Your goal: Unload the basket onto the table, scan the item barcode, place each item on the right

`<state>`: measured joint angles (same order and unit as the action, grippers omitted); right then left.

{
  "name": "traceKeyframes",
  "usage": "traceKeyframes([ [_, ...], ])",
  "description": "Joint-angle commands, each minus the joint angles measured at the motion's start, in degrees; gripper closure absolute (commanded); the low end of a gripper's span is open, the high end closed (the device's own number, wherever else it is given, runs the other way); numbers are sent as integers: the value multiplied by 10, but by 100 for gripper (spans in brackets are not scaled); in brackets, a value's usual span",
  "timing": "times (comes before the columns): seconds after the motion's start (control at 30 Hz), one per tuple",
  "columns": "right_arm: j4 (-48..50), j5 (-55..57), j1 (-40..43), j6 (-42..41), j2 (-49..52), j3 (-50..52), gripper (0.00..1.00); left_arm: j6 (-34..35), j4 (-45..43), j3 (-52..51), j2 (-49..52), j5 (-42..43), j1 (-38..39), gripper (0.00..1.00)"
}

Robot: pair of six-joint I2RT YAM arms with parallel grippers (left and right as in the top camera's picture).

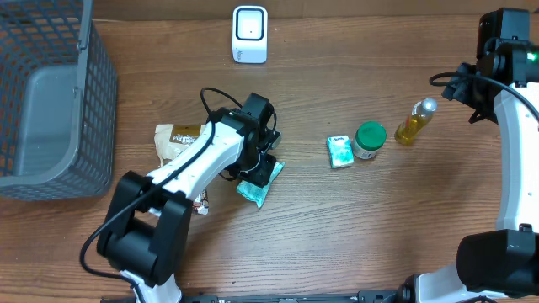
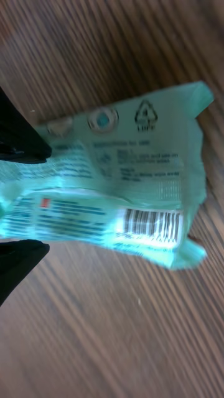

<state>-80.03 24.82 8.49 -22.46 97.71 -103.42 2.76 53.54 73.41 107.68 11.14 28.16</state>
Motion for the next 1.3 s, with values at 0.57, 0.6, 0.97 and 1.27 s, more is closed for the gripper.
traceKeyframes([
  [0.57,2,1,0,-5,0,-4,0,-5,8,-4,88,-32,19,44],
  [0.6,2,1,0,-5,0,-4,0,3,9,-1,88,-32,20,44],
  [0.97,2,1,0,-5,0,-4,0,39,128,167,77,-45,20,38],
  [1.27,2,1,0,-5,0,-4,0,45,132,144,83,-74,20,43],
])
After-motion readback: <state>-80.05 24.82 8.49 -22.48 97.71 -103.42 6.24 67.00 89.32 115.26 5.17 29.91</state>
